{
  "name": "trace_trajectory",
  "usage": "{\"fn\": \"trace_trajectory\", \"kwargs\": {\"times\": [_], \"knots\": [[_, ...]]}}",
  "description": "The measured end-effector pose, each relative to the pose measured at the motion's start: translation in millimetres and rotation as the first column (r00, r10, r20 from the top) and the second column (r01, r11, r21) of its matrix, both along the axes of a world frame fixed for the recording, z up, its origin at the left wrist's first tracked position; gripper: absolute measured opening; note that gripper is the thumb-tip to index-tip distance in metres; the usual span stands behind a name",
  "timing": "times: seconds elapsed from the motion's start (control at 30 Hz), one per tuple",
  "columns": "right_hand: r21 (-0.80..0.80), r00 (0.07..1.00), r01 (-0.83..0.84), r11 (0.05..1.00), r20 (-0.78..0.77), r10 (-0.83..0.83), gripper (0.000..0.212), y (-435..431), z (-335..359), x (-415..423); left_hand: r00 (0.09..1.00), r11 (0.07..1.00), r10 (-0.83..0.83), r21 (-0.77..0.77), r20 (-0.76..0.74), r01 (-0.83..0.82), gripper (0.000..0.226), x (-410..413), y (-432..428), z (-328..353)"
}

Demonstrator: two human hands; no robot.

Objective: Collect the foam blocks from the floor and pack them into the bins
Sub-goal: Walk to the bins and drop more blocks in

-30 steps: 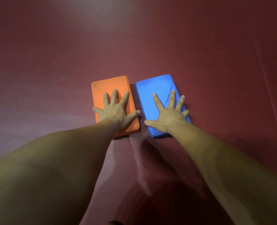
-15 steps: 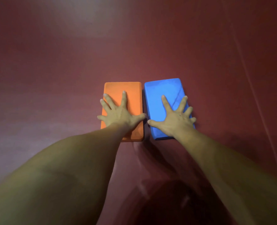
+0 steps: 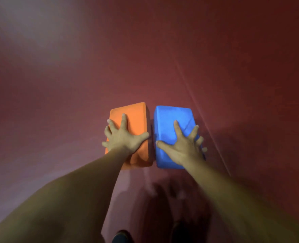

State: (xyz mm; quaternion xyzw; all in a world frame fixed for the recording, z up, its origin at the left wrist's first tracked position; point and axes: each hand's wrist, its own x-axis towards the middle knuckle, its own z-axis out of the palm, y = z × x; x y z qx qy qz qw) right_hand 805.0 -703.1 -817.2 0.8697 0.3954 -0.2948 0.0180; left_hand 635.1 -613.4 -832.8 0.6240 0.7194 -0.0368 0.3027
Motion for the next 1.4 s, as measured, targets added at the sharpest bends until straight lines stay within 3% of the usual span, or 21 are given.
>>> {"fn": "trace_trajectory", "kwargs": {"times": [0.13,0.23,0.33,0.47,0.57,0.8,1.07,1.23,1.4], "knots": [[-0.04,0.972,0.234,0.972,0.008,-0.233,0.109,-80.8,138.7,17.7,0.981,0.981,-0.193,-0.014,0.0,0.193,0.123,28.3,-40.1,149.3],[-0.031,0.908,0.409,0.912,0.113,-0.404,0.11,-153.7,245.7,12.5,0.938,0.938,-0.346,-0.021,0.014,0.346,0.12,49.8,-78.1,264.3],[0.007,0.82,0.545,0.838,0.207,-0.534,0.11,-222.0,339.0,-0.9,0.85,0.851,-0.525,-0.002,0.044,0.525,0.12,73.5,-126.6,364.6],[0.042,0.658,0.745,0.665,0.117,-0.744,0.108,-317.6,436.6,-33.6,0.699,0.704,-0.709,0.036,0.092,0.709,0.119,94.7,-215.1,465.5],[0.115,0.509,0.84,0.53,0.167,-0.844,0.114,-405.7,486.4,-74.7,0.57,0.576,-0.815,0.05,0.104,0.816,0.117,97.3,-298.2,516.6],[0.09,0.064,0.993,0.076,0.135,-0.989,0.105,-659.9,547.3,-223.7,0.153,0.165,-0.981,0.094,0.119,0.982,0.116,27.2,-549.4,557.0],[0.095,-0.412,0.911,-0.401,0.159,-0.897,0.103,-951.0,562.3,-505.2,-0.259,-0.25,-0.947,0.073,0.189,0.966,0.115,-163.8,-903.6,576.9],[0.127,-0.649,0.761,-0.636,0.167,-0.743,0.104,-1088.4,585.5,-663.5,-0.478,-0.468,-0.853,0.096,0.21,0.878,0.116,-288.5,-1083.0,592.7],[0.135,-0.791,0.612,-0.78,0.13,-0.598,0.104,-1186.8,596.2,-766.0,-0.66,-0.649,-0.723,0.126,0.202,0.75,0.117,-382.3,-1223.3,602.8]]}}
